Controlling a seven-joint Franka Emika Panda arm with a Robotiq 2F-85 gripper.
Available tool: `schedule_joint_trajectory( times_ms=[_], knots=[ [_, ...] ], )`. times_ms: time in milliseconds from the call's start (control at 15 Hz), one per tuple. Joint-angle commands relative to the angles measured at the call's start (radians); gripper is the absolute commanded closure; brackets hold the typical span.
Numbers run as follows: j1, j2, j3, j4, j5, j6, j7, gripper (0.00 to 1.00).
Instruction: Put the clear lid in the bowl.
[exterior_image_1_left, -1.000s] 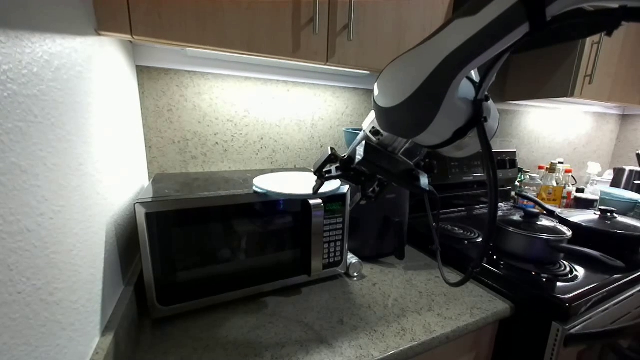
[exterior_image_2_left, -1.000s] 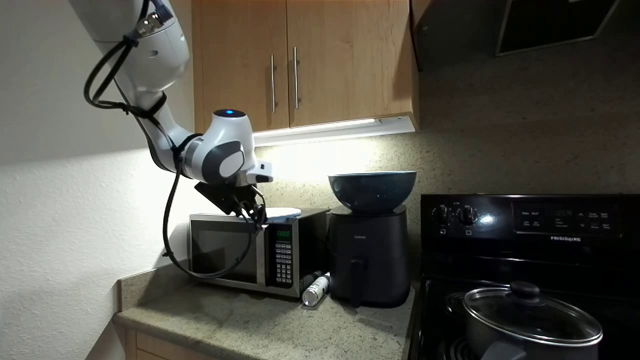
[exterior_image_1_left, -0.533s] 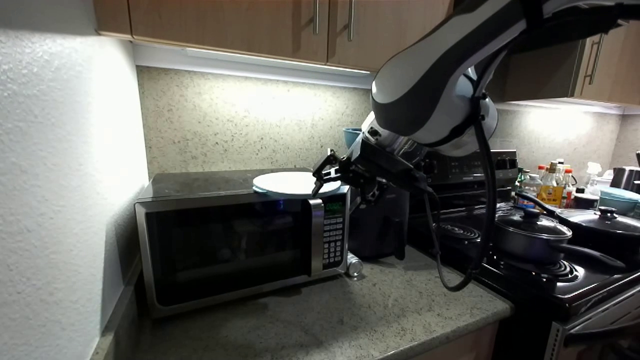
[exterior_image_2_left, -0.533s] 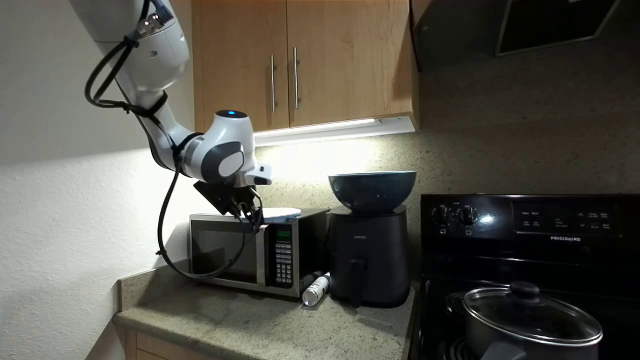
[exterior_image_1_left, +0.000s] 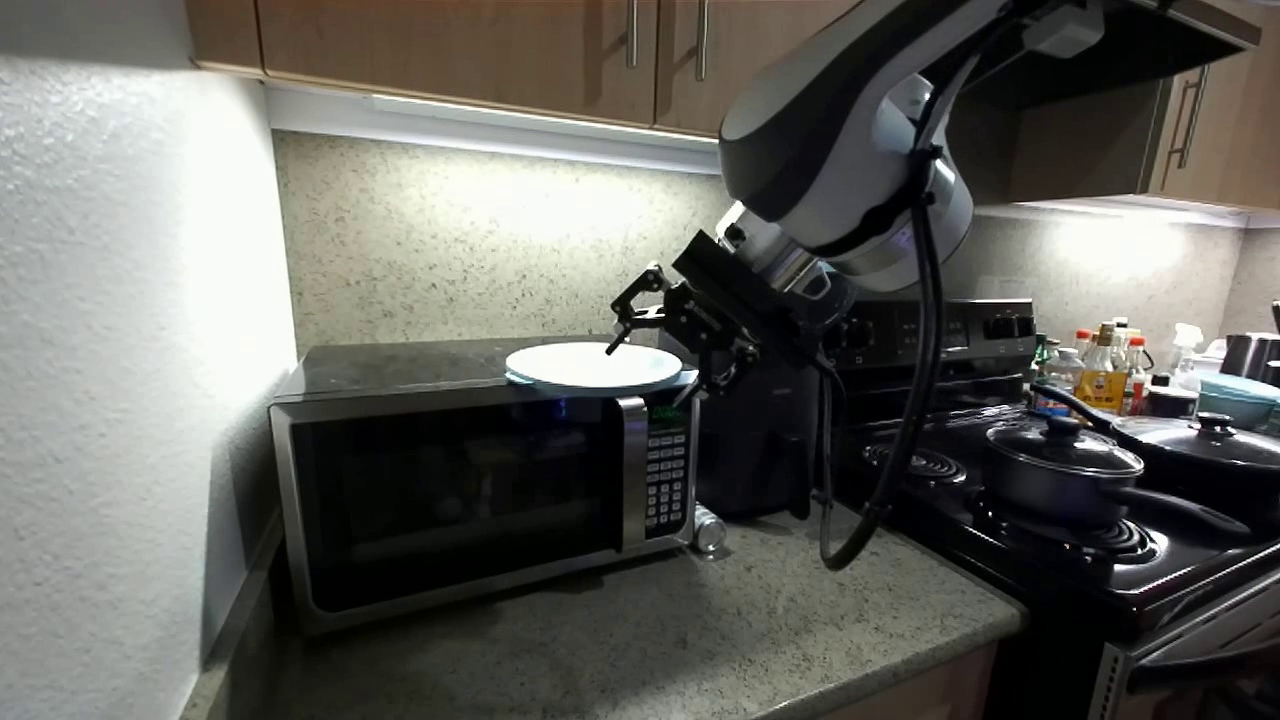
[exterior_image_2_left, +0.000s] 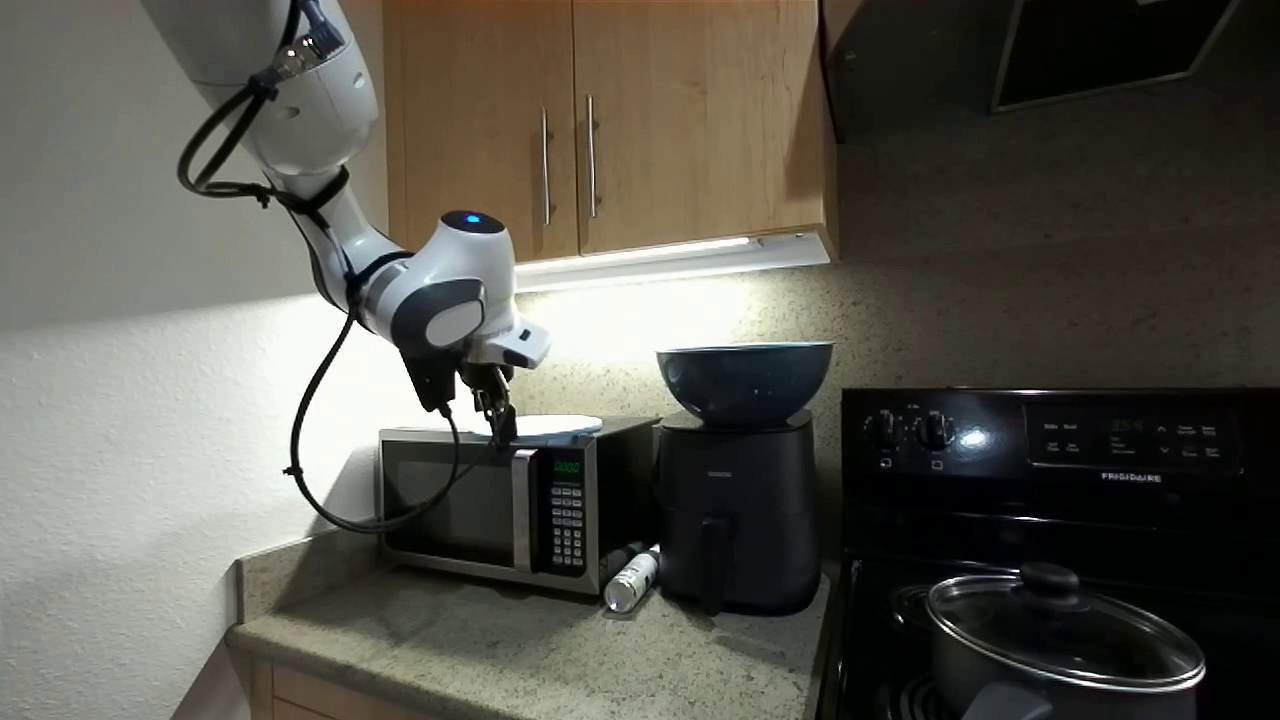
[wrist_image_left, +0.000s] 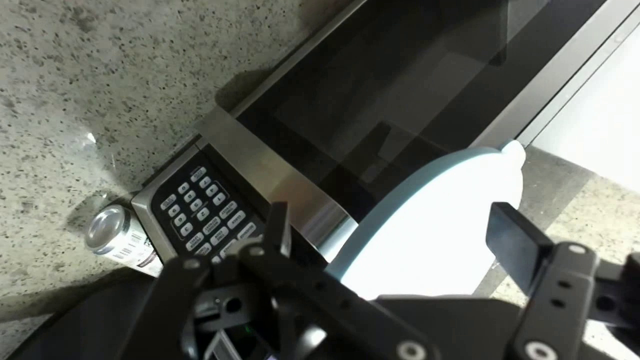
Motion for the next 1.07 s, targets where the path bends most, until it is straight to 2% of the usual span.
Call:
schedule_joint_trajectory(
  times_ms=[0, 400, 733, 800, 867, 1000],
  knots=[
    [0.0, 0.003, -0.002, 0.003, -0.008, -0.001, 0.015, 0.0],
    [0.006, 0.072, -0.007, 0.005, -0.067, 0.23, -0.066, 0.0],
    [0.001, 0.116, -0.01, 0.012, -0.082, 0.326, -0.056, 0.0],
    [0.0, 0.122, -0.008, 0.013, -0.082, 0.335, -0.056, 0.1],
    [-0.002, 0.127, -0.008, 0.015, -0.083, 0.338, -0.057, 0.26],
    [-0.004, 0.134, -0.006, 0.018, -0.084, 0.343, -0.059, 0.4]
  ],
)
